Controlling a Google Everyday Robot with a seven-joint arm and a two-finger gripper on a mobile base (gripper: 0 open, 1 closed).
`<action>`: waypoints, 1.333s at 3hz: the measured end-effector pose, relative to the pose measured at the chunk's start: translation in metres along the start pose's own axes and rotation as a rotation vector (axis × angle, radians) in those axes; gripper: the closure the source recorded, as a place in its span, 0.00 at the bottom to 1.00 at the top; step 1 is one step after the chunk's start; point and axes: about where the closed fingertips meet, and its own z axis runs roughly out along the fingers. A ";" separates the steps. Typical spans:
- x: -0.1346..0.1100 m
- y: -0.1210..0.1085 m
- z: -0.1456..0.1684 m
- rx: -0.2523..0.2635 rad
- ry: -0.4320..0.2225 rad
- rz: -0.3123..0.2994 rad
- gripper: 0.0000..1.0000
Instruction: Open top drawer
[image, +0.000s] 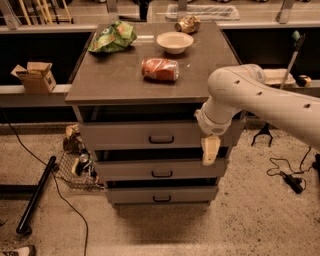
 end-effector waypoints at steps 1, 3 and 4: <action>0.002 -0.016 0.012 0.004 0.009 0.001 0.00; 0.003 -0.035 0.041 -0.010 0.021 0.030 0.00; 0.004 -0.036 0.057 -0.030 0.016 0.048 0.00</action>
Offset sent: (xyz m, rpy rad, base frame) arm 0.0514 0.0041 -0.0305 -0.0233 0.0025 -0.0390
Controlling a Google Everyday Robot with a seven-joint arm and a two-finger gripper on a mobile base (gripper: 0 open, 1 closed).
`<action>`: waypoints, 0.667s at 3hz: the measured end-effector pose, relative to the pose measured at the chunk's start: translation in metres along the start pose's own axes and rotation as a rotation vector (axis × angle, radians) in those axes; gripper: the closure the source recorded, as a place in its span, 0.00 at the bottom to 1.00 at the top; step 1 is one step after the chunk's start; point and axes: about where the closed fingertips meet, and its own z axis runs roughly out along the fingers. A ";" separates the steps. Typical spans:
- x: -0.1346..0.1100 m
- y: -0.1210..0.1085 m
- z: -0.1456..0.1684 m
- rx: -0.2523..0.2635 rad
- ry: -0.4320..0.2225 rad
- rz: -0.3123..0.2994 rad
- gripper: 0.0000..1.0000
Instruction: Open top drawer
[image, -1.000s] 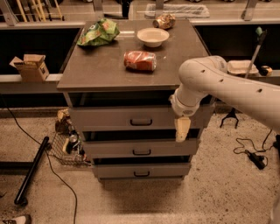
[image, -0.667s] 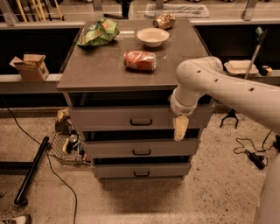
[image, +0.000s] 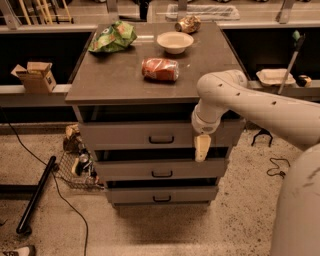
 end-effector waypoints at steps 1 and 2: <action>-0.002 0.000 0.013 -0.024 -0.003 0.006 0.00; -0.005 -0.001 0.016 -0.035 -0.011 0.021 0.18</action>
Offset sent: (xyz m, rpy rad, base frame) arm 0.0058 0.0110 -0.0106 0.0276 0.0435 -0.0293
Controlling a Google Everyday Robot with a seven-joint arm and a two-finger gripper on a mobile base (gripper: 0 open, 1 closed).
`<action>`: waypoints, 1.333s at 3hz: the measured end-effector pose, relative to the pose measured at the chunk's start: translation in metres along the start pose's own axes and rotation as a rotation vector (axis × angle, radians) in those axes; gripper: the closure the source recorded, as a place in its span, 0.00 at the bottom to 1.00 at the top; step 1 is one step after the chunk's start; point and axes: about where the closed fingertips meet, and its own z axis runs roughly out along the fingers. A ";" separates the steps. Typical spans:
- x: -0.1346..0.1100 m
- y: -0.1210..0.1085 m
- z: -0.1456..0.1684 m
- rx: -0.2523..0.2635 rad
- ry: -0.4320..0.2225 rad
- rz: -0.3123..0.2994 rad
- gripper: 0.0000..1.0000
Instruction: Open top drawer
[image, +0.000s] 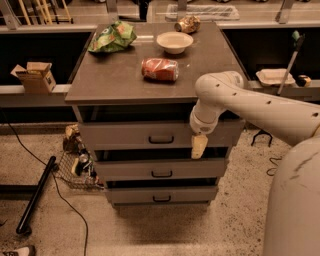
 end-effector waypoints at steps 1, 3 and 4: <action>-0.003 0.003 -0.007 0.009 -0.011 0.017 0.41; -0.011 0.016 -0.027 0.033 -0.044 0.030 0.87; -0.011 0.017 -0.026 0.033 -0.044 0.030 0.87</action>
Offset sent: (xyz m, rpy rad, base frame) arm -0.0164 0.0022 0.0250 0.0564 -0.0286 -0.0520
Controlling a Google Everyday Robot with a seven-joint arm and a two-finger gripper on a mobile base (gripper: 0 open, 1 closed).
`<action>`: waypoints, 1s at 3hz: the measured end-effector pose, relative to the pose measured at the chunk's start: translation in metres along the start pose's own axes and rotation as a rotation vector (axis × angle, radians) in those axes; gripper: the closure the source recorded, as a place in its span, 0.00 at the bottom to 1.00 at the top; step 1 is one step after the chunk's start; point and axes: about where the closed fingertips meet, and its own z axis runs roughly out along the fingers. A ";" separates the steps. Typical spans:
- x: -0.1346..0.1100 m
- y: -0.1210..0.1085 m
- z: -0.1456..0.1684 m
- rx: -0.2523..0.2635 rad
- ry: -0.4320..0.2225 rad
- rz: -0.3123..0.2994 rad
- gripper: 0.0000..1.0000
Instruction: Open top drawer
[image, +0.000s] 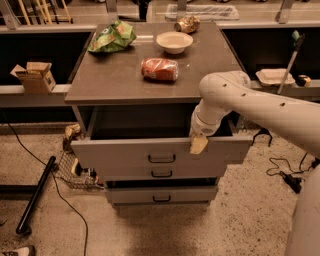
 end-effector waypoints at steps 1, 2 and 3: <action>0.000 0.000 0.000 0.000 0.000 0.000 0.62; 0.000 0.000 0.000 0.000 0.000 0.000 0.40; 0.000 0.000 0.000 0.000 0.000 0.000 0.17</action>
Offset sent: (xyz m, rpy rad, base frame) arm 0.0000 0.0000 0.0000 0.0000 0.0001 0.0000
